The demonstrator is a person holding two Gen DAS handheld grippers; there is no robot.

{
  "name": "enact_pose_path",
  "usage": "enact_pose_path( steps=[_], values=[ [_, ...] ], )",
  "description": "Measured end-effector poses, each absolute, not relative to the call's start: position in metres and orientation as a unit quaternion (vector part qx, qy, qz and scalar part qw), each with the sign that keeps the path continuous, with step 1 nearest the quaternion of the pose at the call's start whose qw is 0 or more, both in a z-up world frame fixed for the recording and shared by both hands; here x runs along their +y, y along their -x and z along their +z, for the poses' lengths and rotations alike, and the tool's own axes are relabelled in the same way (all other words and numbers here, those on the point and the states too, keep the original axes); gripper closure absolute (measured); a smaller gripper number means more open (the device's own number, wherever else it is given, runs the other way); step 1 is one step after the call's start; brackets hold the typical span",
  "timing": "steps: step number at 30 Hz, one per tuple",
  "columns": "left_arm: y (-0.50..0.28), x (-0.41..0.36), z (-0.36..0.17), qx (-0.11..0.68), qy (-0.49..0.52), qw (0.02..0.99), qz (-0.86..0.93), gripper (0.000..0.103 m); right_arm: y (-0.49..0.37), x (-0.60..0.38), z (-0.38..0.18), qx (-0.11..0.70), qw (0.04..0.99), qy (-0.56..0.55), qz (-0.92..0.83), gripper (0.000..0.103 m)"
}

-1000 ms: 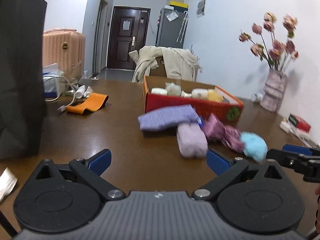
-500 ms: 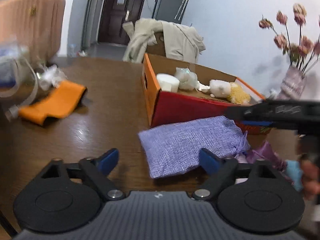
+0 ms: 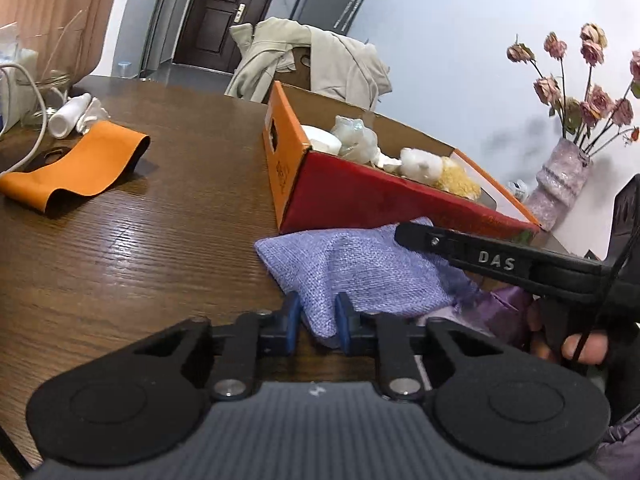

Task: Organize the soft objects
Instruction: 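Grasp the purple lavender sachet with the left tool while the right tool grasps it too, then carry the purple sachet into the box and open both tools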

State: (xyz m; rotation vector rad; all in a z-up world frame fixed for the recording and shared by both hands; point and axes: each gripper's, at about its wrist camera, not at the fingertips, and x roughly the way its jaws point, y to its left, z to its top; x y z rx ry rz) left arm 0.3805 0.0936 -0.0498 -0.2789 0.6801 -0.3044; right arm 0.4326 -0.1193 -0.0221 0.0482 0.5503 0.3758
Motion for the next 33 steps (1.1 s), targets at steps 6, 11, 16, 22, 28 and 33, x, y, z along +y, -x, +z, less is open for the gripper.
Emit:
enact_pose_path(
  steps=[6,11,16,22,28,33],
  values=[
    [-0.368,0.093,-0.03,0.301,0.113,0.934,-0.155,0.095,-0.405,-0.101,0.001,0.199,0.96,0.034,0.192,0.091],
    [-0.315,0.091,0.021,0.24,0.103,0.952,-0.159,0.095,-0.344,-0.104,0.054,0.136,0.965,0.047,0.218,0.094],
    [-0.245,0.077,0.046,0.215,0.096,0.956,-0.175,0.095,-0.269,-0.129,0.081,0.124,0.963,0.03,0.236,0.096],
    [-0.175,0.052,0.05,0.216,0.09,0.949,-0.21,0.095,-0.197,-0.149,0.07,0.15,0.962,0.012,0.227,0.096],
    [-0.13,0.038,0.048,0.214,0.075,0.948,-0.223,0.095,-0.148,-0.173,0.057,0.161,0.964,-0.023,0.21,0.096],
    [-0.111,0.029,0.049,0.206,0.07,0.948,-0.23,0.095,-0.127,-0.181,0.056,0.154,0.966,-0.026,0.204,0.096]
  ],
)
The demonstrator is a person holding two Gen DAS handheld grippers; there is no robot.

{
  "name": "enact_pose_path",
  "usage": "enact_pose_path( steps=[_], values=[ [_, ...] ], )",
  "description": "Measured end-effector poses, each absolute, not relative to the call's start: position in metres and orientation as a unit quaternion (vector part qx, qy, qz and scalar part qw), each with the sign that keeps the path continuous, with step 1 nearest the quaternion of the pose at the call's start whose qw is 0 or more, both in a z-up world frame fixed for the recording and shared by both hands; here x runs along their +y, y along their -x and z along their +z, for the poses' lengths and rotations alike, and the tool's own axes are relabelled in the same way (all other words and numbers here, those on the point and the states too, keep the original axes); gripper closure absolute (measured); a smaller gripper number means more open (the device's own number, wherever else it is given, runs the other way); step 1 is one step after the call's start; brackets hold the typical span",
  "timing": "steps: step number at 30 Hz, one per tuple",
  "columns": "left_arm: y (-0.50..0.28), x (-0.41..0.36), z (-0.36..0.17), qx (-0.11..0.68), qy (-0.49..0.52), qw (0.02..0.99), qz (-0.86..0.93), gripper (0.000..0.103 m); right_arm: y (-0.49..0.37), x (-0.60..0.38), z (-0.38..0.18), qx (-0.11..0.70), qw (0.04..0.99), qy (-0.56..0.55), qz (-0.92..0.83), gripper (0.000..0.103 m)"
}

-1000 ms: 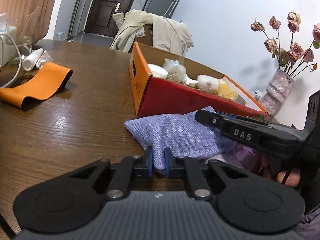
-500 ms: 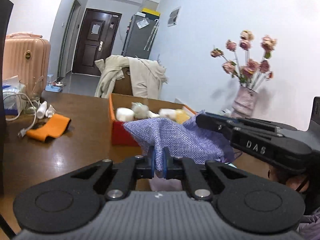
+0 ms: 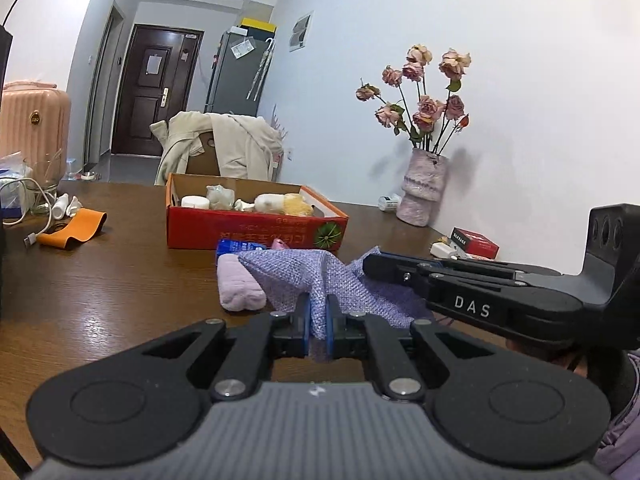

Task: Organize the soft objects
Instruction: 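Carry the purple sachet into the box and open both tools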

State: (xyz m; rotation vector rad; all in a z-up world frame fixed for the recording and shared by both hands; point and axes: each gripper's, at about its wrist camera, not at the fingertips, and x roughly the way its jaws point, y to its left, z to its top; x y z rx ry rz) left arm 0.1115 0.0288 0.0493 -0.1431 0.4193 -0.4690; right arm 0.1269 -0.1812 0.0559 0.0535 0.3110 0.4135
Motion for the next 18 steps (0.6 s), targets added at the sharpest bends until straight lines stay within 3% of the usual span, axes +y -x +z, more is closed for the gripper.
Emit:
enact_pose_path(
  steps=[9,18],
  values=[
    [-0.139,0.028,0.052,0.212,0.082,0.946,-0.231,0.095,-0.153,-0.187,0.057,0.162,0.966,-0.032,0.198,0.096],
    [-0.264,0.032,0.077,0.212,0.084,0.949,-0.217,0.095,-0.289,-0.176,0.086,0.172,0.961,-0.006,0.216,0.096]
  ],
)
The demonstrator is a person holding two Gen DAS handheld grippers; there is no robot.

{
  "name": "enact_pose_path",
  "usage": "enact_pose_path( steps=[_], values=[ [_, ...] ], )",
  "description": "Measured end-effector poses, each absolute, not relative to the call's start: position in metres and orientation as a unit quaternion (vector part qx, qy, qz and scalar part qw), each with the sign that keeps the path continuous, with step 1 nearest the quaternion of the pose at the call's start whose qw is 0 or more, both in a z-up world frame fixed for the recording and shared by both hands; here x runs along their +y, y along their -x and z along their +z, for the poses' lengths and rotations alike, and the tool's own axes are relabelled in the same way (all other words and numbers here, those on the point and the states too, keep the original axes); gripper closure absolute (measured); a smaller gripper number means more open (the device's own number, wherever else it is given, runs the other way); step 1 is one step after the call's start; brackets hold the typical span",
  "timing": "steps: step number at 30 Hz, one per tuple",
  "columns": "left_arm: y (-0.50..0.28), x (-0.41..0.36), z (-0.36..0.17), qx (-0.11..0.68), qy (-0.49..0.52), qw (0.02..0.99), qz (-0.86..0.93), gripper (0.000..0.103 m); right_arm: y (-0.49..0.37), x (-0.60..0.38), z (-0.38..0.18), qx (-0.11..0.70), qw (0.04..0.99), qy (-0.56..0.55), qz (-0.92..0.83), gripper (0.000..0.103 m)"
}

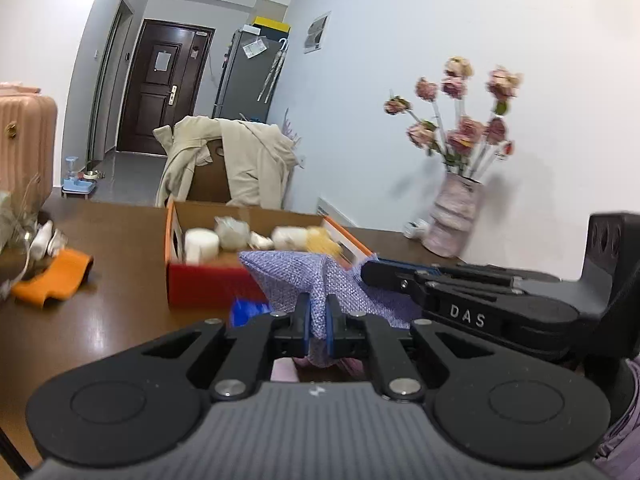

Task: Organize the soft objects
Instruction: 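Carry the purple sachet into the box and open both tools, then withdraw both tools from the box back toward the pile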

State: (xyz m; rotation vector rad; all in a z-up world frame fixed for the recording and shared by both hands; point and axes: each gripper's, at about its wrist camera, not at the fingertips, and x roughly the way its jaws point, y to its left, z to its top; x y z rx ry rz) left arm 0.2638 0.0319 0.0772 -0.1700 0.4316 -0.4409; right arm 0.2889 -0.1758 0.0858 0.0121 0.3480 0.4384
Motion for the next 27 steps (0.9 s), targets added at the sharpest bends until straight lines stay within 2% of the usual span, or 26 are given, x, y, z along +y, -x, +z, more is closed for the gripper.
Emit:
enact_pose_path(
  steps=[7,11,14,16,18,22,26,27],
  values=[
    [-0.399,0.032,0.08,0.236,0.056,0.952,-0.185,0.095,-0.444,-0.147,0.089,0.212,0.95,0.003,0.228,0.096],
    [-0.465,0.033,0.051,0.288,0.052,0.941,-0.168,0.095,-0.511,-0.13,0.059,0.26,0.939,0.008,0.224,0.096],
    [-0.487,0.037,0.027,0.33,0.052,0.93,-0.15,0.094,-0.539,-0.129,0.032,0.309,0.925,-0.02,0.222,0.096],
    [-0.487,0.038,0.018,0.333,0.041,0.928,-0.162,0.087,-0.547,-0.129,0.016,0.334,0.915,-0.024,0.227,0.096],
    [-0.486,0.038,0.012,0.334,0.029,0.929,-0.159,0.062,-0.552,-0.124,0.004,0.348,0.911,-0.013,0.221,0.096],
    [-0.482,0.038,0.013,0.323,0.025,0.933,-0.154,0.05,-0.555,-0.119,-0.005,0.365,0.909,-0.003,0.2,0.094],
    [-0.471,0.045,0.03,0.305,0.035,0.941,-0.146,0.048,-0.546,-0.12,0.002,0.369,0.907,0.009,0.205,0.089],
    [-0.469,0.045,0.035,0.3,0.035,0.942,-0.143,0.047,-0.543,-0.122,0.006,0.362,0.909,0.005,0.207,0.084]
  ],
)
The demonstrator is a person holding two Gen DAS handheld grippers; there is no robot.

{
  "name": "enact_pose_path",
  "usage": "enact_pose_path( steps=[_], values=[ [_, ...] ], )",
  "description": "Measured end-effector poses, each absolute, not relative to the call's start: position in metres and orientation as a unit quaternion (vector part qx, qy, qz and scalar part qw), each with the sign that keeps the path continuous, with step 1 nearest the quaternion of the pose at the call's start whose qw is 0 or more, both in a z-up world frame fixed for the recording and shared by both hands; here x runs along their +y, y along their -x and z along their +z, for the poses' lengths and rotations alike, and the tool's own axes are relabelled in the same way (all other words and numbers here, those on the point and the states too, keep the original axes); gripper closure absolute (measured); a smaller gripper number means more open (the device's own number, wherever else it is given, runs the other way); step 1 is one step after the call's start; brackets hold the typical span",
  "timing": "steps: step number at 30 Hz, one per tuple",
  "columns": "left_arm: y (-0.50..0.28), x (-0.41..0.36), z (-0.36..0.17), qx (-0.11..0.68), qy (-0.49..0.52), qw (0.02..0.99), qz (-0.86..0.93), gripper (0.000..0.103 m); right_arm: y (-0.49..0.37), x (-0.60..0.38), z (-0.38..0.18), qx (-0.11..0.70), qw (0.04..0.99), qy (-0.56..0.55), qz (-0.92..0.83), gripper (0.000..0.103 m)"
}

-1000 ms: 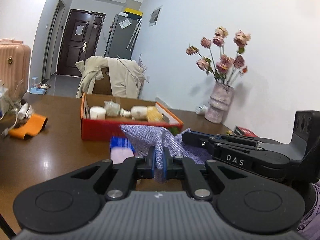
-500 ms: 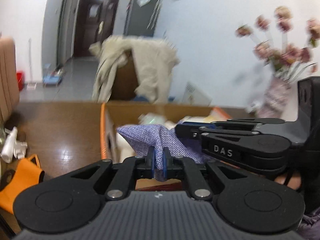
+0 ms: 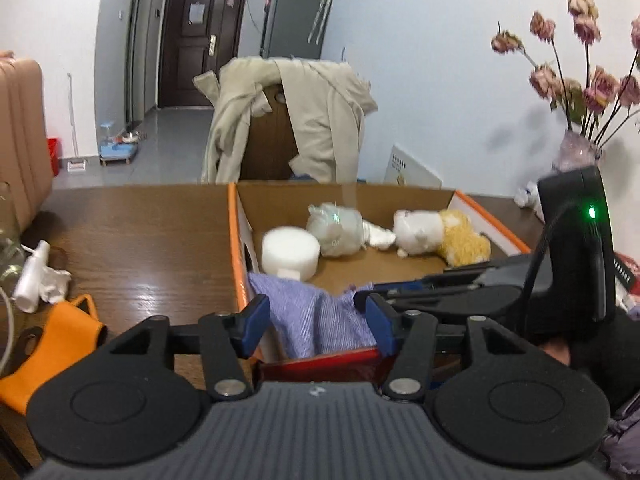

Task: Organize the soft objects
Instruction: 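Withdraw both tools from the box back toward the pile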

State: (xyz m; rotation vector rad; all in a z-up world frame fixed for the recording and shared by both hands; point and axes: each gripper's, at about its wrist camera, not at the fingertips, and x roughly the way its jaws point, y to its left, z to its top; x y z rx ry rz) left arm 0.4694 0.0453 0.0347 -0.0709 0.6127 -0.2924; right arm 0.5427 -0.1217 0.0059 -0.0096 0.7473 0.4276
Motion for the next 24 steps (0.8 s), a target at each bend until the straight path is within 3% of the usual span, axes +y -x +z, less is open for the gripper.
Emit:
enact_pose_path(
  steps=[1,3,5,8,11,17,24],
  values=[
    [-0.465,0.047,0.041,0.296,0.033,0.944,-0.139,0.047,-0.537,-0.124,0.012,0.356,0.911,-0.001,0.206,0.071],
    [-0.455,0.049,0.053,0.287,0.029,0.948,-0.132,0.047,-0.529,-0.128,0.025,0.342,0.918,0.0,0.2,0.062],
    [-0.441,0.052,0.067,0.274,0.025,0.953,-0.124,0.043,-0.515,-0.136,0.045,0.327,0.925,-0.001,0.192,0.062],
    [-0.409,0.056,0.09,0.239,0.018,0.964,-0.112,0.029,-0.488,-0.155,0.077,0.3,0.937,-0.01,0.179,0.06],
    [-0.371,0.054,0.108,0.204,-0.006,0.973,-0.11,0.023,-0.445,-0.177,0.107,0.265,0.949,-0.017,0.171,0.049],
    [-0.305,0.057,0.133,0.176,-0.001,0.979,-0.105,0.021,-0.353,-0.206,0.148,0.206,0.965,-0.013,0.159,0.044],
    [-0.224,0.055,0.146,0.132,0.005,0.985,-0.113,0.012,-0.261,-0.217,0.166,0.157,0.975,0.008,0.156,0.037]
  ],
)
